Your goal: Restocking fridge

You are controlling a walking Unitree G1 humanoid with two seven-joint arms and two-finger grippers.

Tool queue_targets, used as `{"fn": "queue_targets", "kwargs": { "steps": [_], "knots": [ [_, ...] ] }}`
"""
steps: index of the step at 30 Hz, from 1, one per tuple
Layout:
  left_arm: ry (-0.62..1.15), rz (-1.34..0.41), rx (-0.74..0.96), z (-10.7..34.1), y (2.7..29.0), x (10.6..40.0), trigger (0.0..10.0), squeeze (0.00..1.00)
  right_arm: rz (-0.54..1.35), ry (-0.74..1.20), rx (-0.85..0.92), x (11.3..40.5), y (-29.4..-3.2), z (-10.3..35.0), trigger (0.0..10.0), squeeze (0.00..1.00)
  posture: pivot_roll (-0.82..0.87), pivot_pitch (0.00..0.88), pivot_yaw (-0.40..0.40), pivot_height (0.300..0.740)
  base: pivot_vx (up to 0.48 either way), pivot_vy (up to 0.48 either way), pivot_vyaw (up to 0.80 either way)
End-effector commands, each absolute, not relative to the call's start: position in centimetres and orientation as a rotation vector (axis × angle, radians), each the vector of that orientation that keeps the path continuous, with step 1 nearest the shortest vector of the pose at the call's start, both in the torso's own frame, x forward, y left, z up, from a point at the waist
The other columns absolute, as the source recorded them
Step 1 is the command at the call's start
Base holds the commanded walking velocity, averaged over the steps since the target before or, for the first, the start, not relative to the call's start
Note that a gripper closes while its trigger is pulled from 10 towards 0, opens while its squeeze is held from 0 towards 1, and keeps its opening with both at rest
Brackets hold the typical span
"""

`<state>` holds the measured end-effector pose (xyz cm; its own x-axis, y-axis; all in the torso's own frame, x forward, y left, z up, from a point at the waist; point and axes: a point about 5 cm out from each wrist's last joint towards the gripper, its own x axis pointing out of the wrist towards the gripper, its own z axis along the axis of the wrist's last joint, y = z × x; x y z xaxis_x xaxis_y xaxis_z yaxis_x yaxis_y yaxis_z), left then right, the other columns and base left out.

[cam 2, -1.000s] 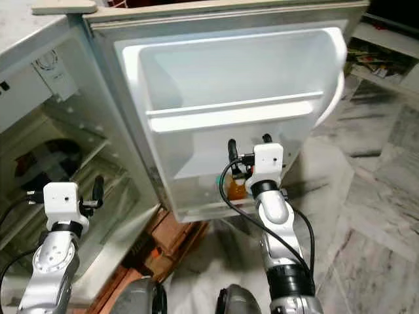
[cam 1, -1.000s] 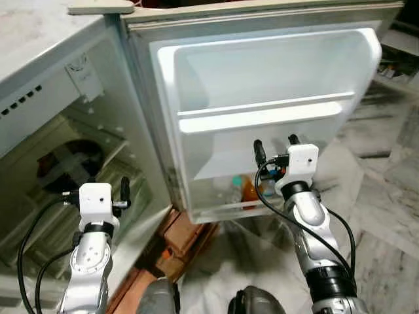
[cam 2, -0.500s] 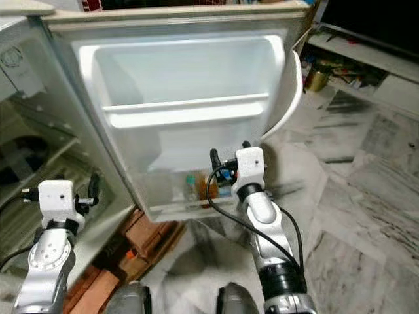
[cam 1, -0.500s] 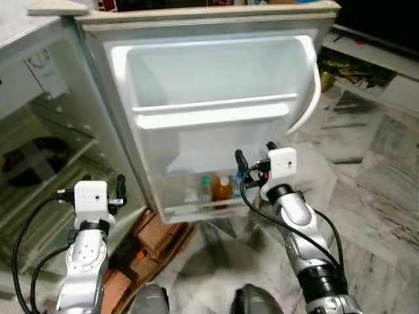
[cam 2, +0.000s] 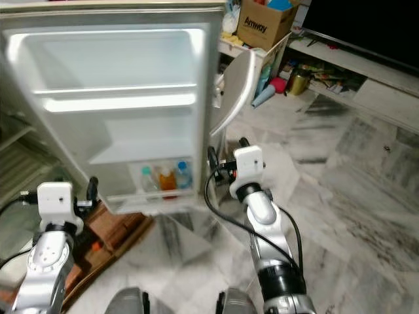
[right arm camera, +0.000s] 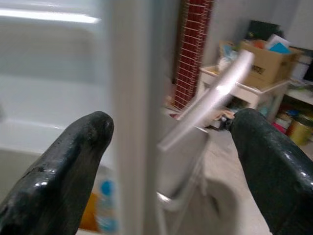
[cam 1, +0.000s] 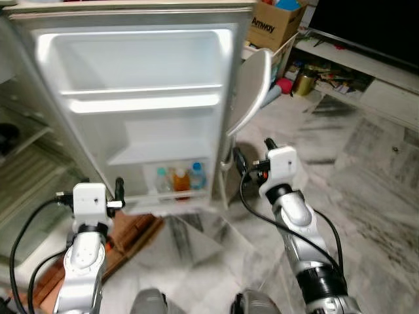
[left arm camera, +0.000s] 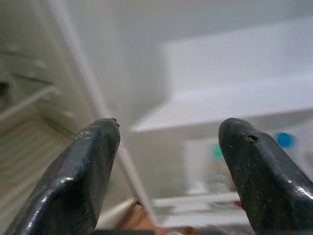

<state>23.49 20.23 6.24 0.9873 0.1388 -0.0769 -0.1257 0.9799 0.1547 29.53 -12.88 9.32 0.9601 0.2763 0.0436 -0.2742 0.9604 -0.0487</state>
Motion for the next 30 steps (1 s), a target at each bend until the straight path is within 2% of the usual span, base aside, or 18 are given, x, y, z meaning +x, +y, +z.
{"fn": "queue_targets", "kwargs": {
  "steps": [1,3,16,21,25,30],
  "knots": [
    [0.088,0.111,0.154,6.3,19.7,23.6,10.0,0.0,0.266,-0.069,-0.038,29.6,-13.3,9.7,10.0,0.0,0.06,0.103,-0.005,0.74,0.0,-0.48,0.0],
    [0.089,0.111,0.155,6.2,19.7,23.6,10.0,0.0,0.261,-0.069,-0.042,29.7,-13.4,9.8,10.0,0.0,0.06,0.102,-0.004,0.74,0.0,-0.48,0.0],
    [0.098,0.103,0.158,6.1,19.7,23.8,10.0,0.0,0.259,-0.092,-0.044,29.9,-13.2,10.0,10.0,0.0,0.06,0.101,-0.003,0.74,0.0,-0.48,0.61],
    [0.115,0.095,0.154,5.9,19.5,23.8,10.0,0.0,0.232,-0.092,-0.032,29.9,-13.8,10.0,10.0,0.0,0.07,0.101,-0.014,0.74,0.0,0.0,0.55],
    [0.12,0.073,0.154,5.8,19.5,23.9,10.0,0.0,0.182,-0.071,-0.001,29.7,-14.6,9.7,10.0,0.0,0.08,0.1,-0.019,0.74,0.0,-0.422,0.55],
    [0.082,0.068,0.129,6.3,19.7,24.0,10.0,0.0,0.198,-0.078,0.021,29.7,-14.4,9.9,10.0,0.0,0.06,0.099,-0.001,0.74,0.0,0.0,0.0]
  ]
}}
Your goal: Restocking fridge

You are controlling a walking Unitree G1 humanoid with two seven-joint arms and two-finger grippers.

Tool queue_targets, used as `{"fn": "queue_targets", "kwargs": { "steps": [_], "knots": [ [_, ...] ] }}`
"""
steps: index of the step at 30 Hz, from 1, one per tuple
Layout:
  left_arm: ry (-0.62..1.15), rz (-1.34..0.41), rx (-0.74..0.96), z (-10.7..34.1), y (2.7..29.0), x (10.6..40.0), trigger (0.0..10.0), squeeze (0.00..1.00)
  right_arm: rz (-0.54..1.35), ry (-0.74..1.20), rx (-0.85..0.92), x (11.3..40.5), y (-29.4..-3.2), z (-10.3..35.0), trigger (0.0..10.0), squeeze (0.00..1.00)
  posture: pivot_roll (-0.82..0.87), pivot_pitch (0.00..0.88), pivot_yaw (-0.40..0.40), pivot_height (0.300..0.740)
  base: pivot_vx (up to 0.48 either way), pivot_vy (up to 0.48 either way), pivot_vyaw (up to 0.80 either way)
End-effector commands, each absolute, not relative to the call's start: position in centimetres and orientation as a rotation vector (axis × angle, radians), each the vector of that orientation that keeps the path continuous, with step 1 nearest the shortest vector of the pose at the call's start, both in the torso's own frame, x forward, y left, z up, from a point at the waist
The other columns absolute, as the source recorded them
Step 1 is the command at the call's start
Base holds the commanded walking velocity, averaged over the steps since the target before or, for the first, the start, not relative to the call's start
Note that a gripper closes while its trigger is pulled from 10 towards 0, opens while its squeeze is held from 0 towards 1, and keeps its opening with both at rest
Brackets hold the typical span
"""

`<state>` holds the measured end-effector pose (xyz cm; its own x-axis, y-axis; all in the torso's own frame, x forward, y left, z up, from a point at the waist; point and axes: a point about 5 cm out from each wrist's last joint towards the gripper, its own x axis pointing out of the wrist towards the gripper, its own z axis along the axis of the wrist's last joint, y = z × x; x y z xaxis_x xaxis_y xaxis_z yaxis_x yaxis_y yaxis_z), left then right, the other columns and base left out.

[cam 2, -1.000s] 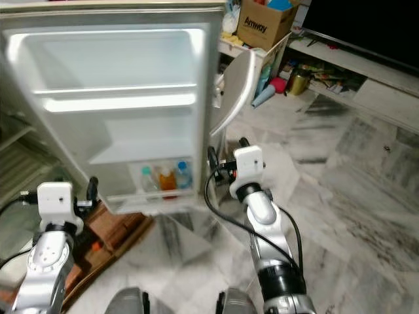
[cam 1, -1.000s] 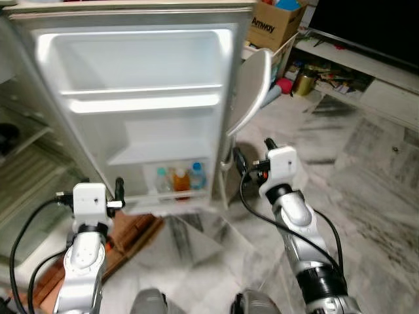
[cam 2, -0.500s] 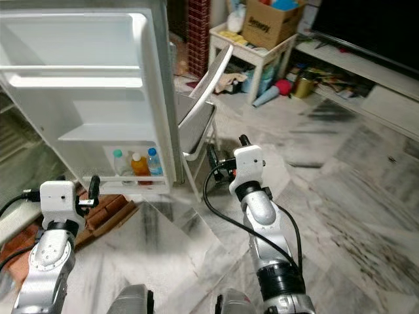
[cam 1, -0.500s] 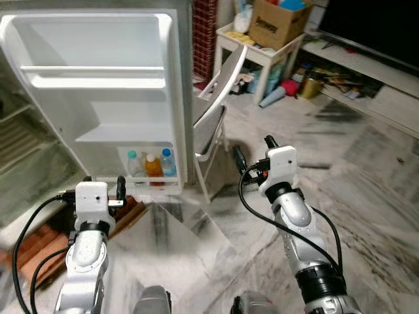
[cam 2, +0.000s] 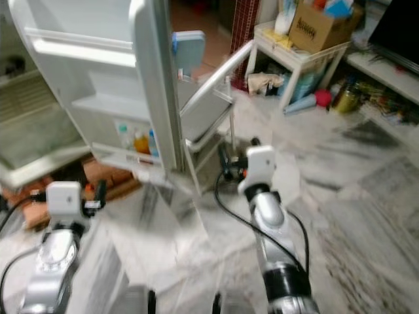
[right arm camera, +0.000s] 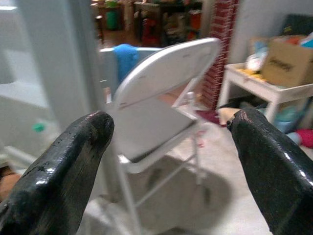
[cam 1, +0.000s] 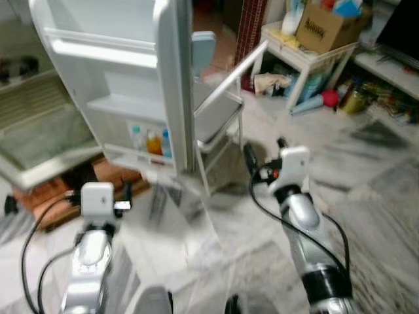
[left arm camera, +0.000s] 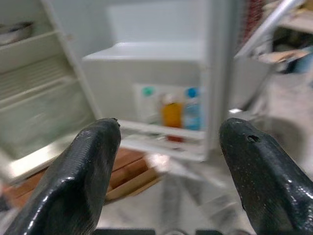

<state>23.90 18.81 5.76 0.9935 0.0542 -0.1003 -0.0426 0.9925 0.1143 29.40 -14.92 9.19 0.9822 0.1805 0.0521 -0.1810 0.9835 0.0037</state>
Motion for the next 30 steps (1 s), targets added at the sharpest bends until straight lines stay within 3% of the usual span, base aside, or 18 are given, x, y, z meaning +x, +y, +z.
{"fn": "queue_targets", "kwargs": {
  "steps": [1,13,30],
  "knots": [
    [0.079,0.063,0.13,6.3,19.6,24.1,10.0,0.0,0.208,-0.079,0.016,29.8,-14.3,10.0,10.0,0.0,0.06,0.099,-0.001,0.74,0.0,0.0,0.0],
    [0.058,0.037,0.121,6.5,19.2,24.1,10.0,0.0,0.26,-0.118,0.034,30.3,-13.4,10.8,10.0,0.0,0.06,0.095,-0.003,0.74,0.163,0.0,0.53],
    [0.053,0.032,0.104,6.4,19.0,24.1,10.0,0.0,0.273,-0.116,0.027,30.6,-13.2,10.9,10.0,0.0,0.06,0.094,-0.012,0.74,0.443,0.0,0.0]
  ]
}}
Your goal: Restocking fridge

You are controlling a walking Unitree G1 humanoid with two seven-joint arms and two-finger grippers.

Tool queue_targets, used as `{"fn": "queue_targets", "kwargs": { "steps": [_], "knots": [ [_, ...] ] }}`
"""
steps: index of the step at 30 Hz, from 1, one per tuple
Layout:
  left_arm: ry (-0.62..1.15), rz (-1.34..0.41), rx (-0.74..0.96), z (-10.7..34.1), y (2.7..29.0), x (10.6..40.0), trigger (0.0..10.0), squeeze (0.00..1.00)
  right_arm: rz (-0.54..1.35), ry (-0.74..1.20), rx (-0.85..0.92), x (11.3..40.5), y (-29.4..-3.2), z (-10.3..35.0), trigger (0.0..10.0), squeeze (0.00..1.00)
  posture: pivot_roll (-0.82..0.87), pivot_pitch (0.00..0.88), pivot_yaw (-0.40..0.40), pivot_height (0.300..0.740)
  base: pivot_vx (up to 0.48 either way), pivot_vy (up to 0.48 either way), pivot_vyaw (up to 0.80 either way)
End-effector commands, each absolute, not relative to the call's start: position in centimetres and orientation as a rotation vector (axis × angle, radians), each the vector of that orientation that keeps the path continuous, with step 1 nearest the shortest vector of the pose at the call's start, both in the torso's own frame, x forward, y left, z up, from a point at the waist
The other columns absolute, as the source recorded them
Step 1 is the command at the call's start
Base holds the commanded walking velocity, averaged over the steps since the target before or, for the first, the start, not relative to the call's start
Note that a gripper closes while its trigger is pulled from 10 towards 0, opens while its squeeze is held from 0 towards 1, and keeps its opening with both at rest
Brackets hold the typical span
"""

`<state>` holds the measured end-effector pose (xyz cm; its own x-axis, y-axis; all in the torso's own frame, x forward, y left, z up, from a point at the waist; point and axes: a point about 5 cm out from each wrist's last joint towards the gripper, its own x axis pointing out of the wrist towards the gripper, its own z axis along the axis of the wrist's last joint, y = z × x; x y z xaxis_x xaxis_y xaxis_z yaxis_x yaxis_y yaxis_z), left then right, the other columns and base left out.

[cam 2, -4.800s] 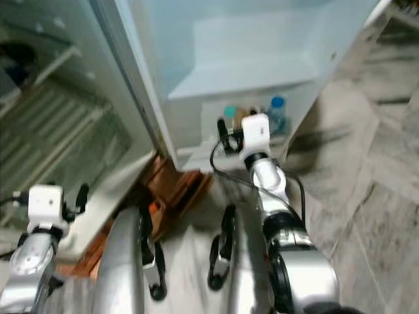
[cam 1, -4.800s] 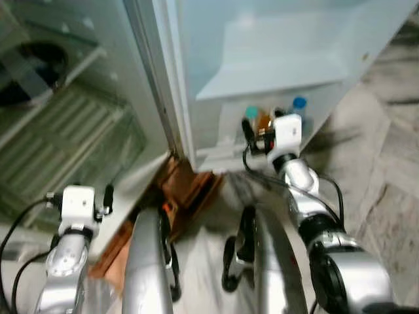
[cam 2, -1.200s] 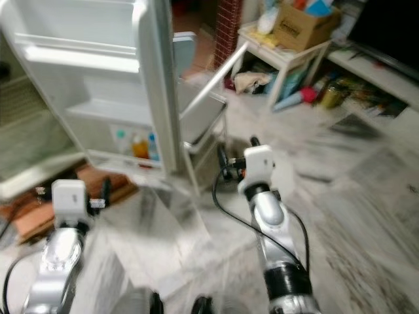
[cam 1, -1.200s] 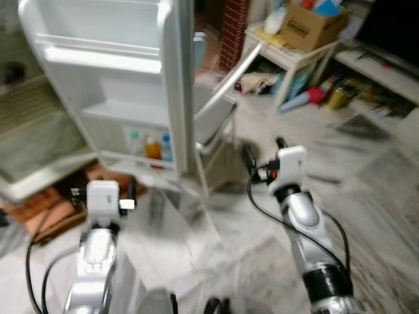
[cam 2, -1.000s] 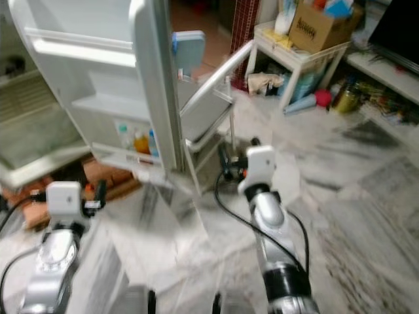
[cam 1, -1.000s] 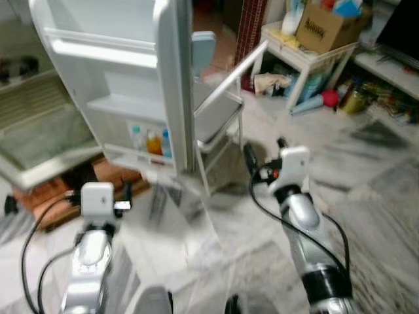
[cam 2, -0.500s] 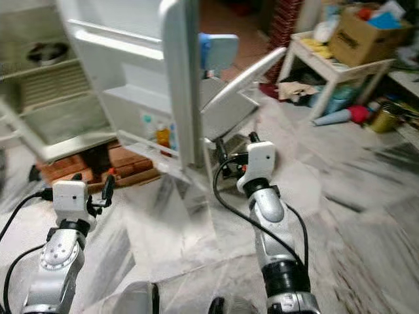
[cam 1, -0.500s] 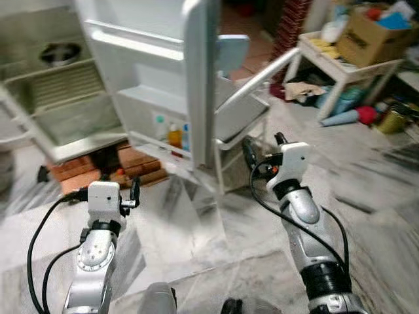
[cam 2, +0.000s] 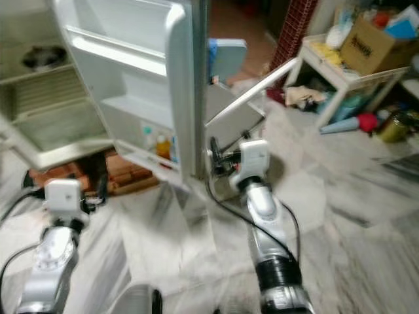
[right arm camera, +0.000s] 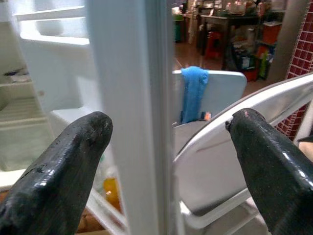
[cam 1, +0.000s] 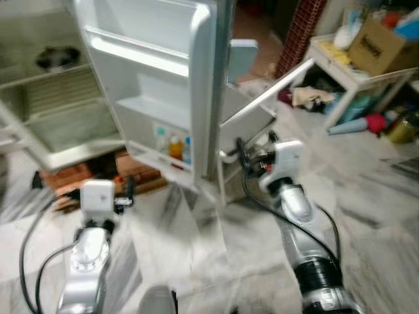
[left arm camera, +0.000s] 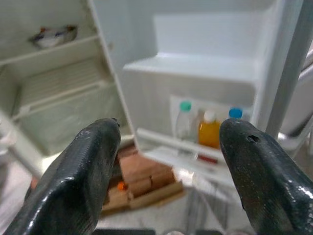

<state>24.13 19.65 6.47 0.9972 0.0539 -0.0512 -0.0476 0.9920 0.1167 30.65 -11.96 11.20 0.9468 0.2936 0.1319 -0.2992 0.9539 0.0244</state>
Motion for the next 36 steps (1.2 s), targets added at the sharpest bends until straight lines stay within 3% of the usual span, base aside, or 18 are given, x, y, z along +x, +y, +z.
{"fn": "queue_targets", "kwargs": {
  "steps": [1,13,29,36],
  "knots": [
    [0.053,0.032,0.104,6.4,19.0,24.1,10.0,0.0,0.276,-0.115,0.026,30.6,-13.1,10.9,10.0,0.0,0.06,0.094,-0.012,0.74,0.48,0.0,0.0],
    [0.077,0.029,0.104,6.1,18.8,24.2,10.0,0.0,0.294,-0.142,0.006,30.9,-12.9,11.3,10.0,0.0,0.07,0.094,-0.018,0.74,0.414,0.0,0.65],
    [0.106,0.046,0.108,5.8,19.0,24.1,10.0,0.0,0.272,-0.174,-0.011,32.1,-13.3,12.3,10.0,0.0,0.08,0.1,-0.022,0.74,0.0,0.0,0.15],
    [0.182,0.084,0.136,4.8,20.2,22.6,10.0,0.0,0.281,-0.198,-0.019,33.3,-13.5,13.2,10.0,0.0,0.08,0.11,-0.017,0.74,0.0,0.0,0.0]
  ]
}}
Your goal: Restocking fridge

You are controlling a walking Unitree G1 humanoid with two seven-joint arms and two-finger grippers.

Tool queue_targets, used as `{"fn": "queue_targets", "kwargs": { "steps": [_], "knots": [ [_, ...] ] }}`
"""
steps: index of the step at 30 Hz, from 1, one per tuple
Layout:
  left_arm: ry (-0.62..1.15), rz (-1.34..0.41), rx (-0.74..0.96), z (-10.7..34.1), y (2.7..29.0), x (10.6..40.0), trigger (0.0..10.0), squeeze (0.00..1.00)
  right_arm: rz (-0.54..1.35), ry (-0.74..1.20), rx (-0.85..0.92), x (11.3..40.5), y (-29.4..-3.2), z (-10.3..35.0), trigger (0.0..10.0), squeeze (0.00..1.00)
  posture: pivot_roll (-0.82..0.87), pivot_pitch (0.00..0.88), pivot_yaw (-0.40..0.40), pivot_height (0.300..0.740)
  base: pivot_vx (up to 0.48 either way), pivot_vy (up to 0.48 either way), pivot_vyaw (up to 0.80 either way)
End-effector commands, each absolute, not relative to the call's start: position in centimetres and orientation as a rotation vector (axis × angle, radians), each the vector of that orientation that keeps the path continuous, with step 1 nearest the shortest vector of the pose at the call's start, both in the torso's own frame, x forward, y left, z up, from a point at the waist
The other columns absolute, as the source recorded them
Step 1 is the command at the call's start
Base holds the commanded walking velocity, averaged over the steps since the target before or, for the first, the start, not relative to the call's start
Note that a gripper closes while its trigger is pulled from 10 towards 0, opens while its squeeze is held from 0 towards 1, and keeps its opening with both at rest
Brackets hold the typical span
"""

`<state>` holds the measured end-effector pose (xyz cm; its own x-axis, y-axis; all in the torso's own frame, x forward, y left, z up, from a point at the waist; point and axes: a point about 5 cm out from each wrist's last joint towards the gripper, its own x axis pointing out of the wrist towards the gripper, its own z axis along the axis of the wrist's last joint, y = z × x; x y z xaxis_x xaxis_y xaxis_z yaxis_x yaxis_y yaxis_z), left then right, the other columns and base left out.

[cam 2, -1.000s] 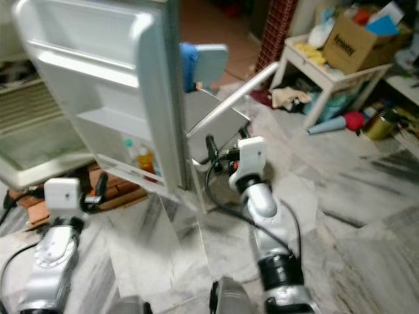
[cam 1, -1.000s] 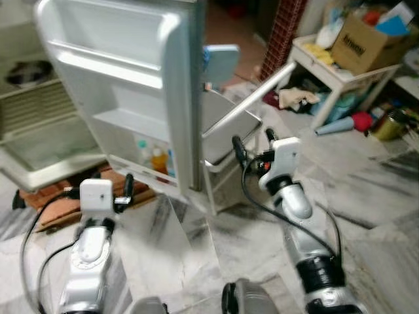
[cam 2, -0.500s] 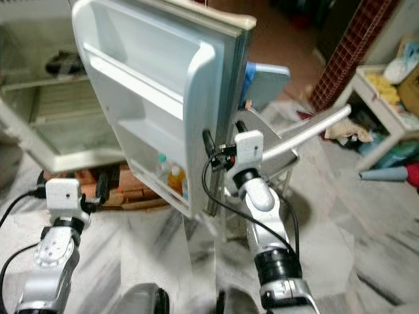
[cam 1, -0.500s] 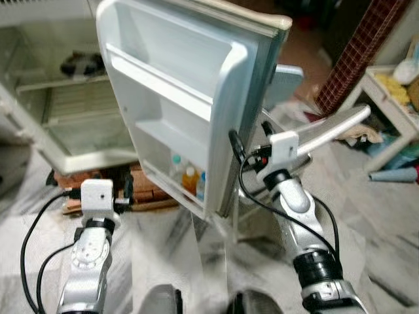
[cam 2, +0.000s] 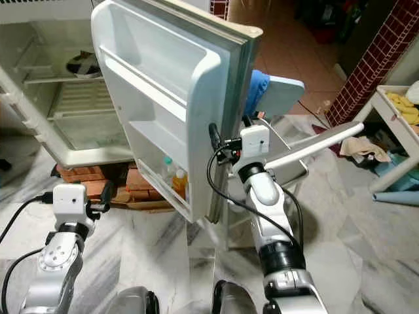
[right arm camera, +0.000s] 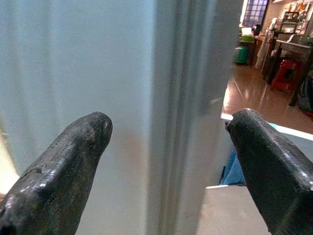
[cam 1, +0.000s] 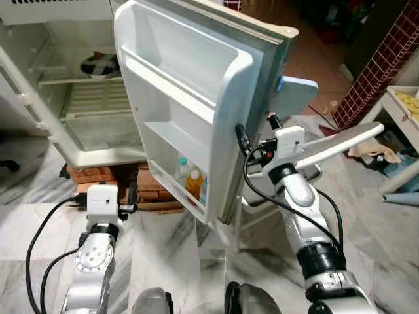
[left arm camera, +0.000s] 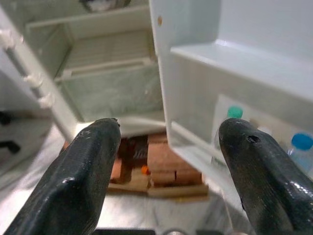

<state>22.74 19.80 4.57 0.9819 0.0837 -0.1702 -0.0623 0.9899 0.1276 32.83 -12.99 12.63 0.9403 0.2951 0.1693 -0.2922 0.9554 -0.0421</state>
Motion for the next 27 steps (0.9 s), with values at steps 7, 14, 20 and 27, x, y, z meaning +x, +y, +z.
{"fn": "queue_targets", "kwargs": {
  "steps": [7,14,20,27],
  "knots": [
    [0.301,0.145,0.118,3.1,21.8,19.3,10.0,0.0,0.231,-0.228,-0.041,35.4,-14.7,15.1,10.0,0.0,0.11,0.119,-0.026,0.74,0.0,0.0,0.0],
    [0.333,0.144,0.093,2.3,22.0,17.9,10.0,0.0,0.47,-0.23,0.123,36.5,-11.9,16.9,10.0,0.0,0.13,0.12,-0.029,0.74,0.0,0.0,0.0],
    [0.359,0.139,0.084,1.6,22.0,16.7,10.0,0.0,0.961,-0.214,0.411,34.1,-8.5,19.0,10.0,0.0,0.13,0.123,-0.036,0.74,0.0,0.0,0.0],
    [0.357,0.14,0.075,1.6,22.0,16.6,10.0,0.0,1.068,-0.097,0.462,32.8,-9.7,17.1,10.0,0.0,0.13,0.128,-0.036,0.74,0.0,0.0,0.0]
  ]
}}
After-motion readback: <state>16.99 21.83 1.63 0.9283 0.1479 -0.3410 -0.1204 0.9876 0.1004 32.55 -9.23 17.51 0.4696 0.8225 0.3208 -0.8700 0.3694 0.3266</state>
